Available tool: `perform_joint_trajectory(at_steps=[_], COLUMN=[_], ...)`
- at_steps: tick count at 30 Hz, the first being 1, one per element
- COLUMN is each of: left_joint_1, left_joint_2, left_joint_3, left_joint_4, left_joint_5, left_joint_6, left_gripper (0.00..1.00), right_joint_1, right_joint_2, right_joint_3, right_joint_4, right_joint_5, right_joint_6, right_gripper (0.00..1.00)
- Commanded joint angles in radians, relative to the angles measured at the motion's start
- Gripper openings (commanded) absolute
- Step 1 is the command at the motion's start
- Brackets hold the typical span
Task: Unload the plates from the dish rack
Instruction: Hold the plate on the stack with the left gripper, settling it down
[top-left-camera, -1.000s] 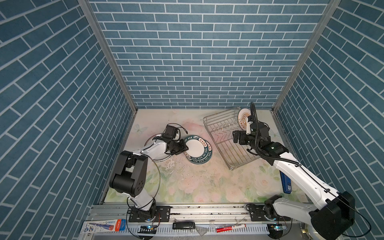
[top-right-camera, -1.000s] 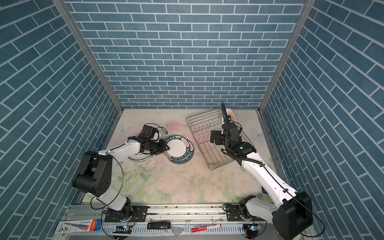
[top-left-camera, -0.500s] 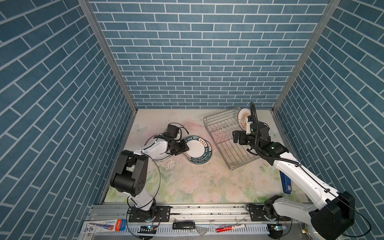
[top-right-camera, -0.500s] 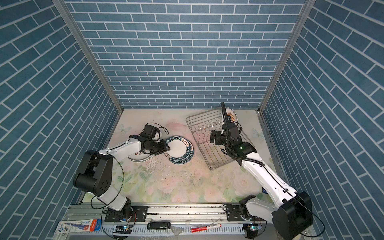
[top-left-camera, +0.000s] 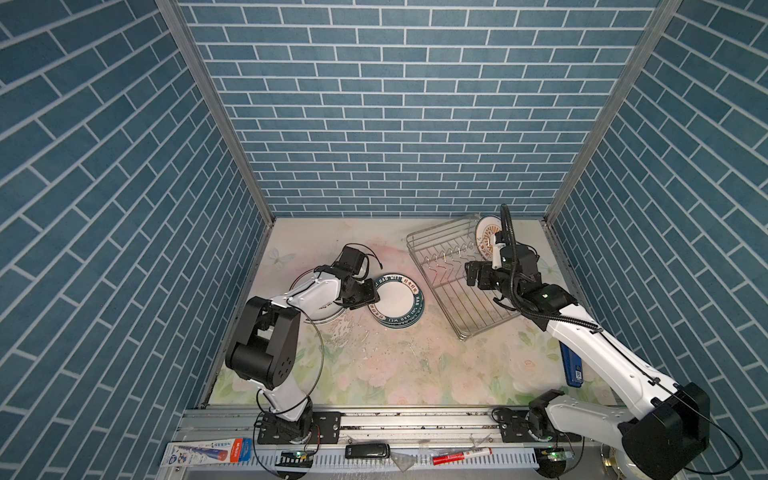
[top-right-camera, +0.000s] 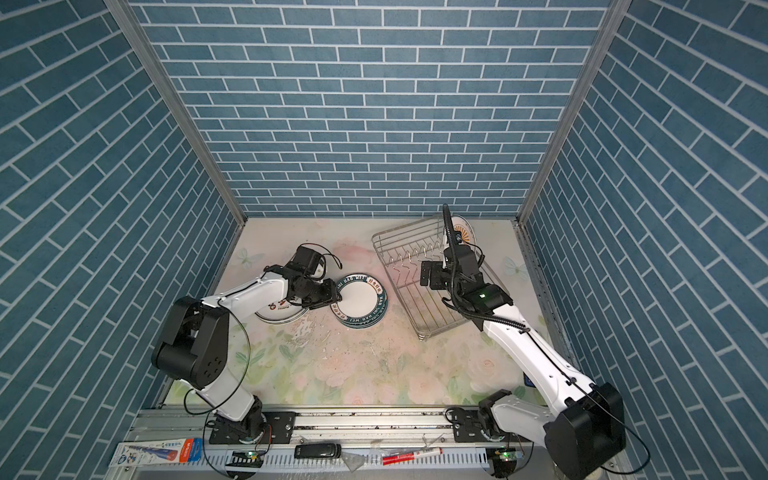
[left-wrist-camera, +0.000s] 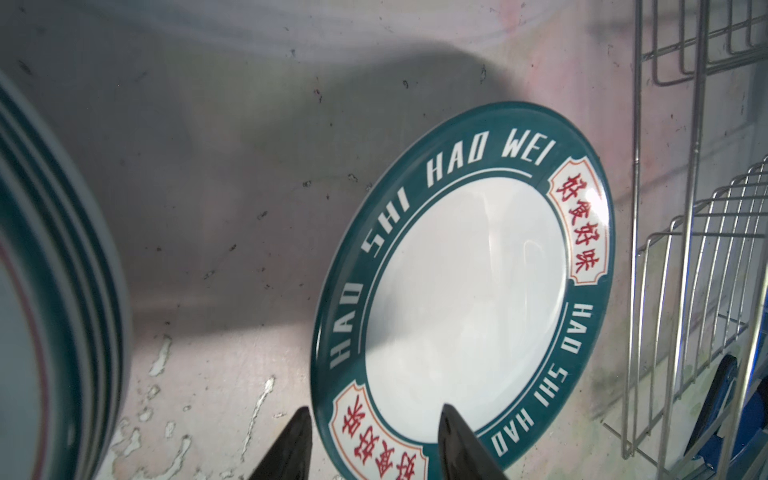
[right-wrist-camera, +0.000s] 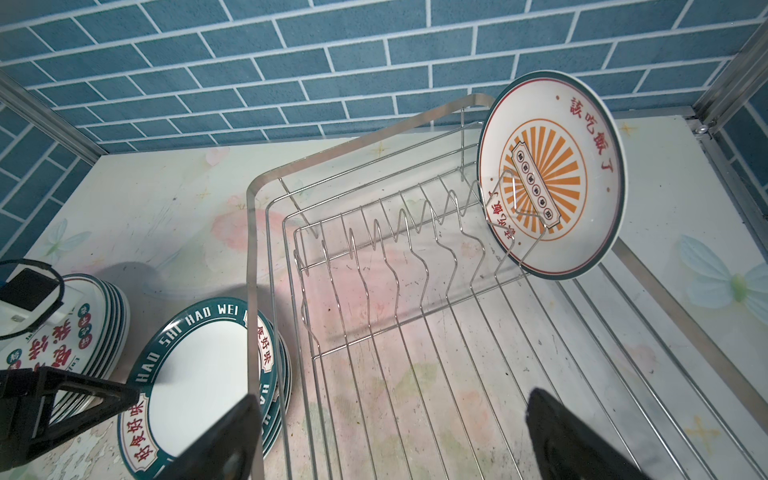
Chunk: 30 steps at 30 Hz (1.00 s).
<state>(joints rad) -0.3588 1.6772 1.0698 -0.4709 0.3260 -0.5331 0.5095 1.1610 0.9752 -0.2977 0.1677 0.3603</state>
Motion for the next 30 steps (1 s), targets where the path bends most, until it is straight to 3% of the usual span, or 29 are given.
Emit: perform_joint_trajectory(at_steps=[1,23,30], left_joint_1=[-0.016,-0.030,-0.028], left_joint_2=[0.021,0.023,-0.062], left_joint_3=[0.029,0.046,0.011], left_joint_4=[-0.036,-0.051,-0.044], left_joint_5=[-0.022,-0.013,-0.126], left_joint_6=[0.026,0.052,0.050], left_gripper=[0.53,0.60,0.65], right_joint_1=[-0.002,-0.002,-0.018], right_joint_2=[-0.017,-0.007,0.007], right_joint_3=[-0.009,-0.007,-0.001], right_joint_4=[0.010,0.008,0.003], right_joint_5=[-0.008,0.009,0.065], right_joint_6=[-0.029,-0.034,-0.049], right_gripper=[0.99,0.99,0.99])
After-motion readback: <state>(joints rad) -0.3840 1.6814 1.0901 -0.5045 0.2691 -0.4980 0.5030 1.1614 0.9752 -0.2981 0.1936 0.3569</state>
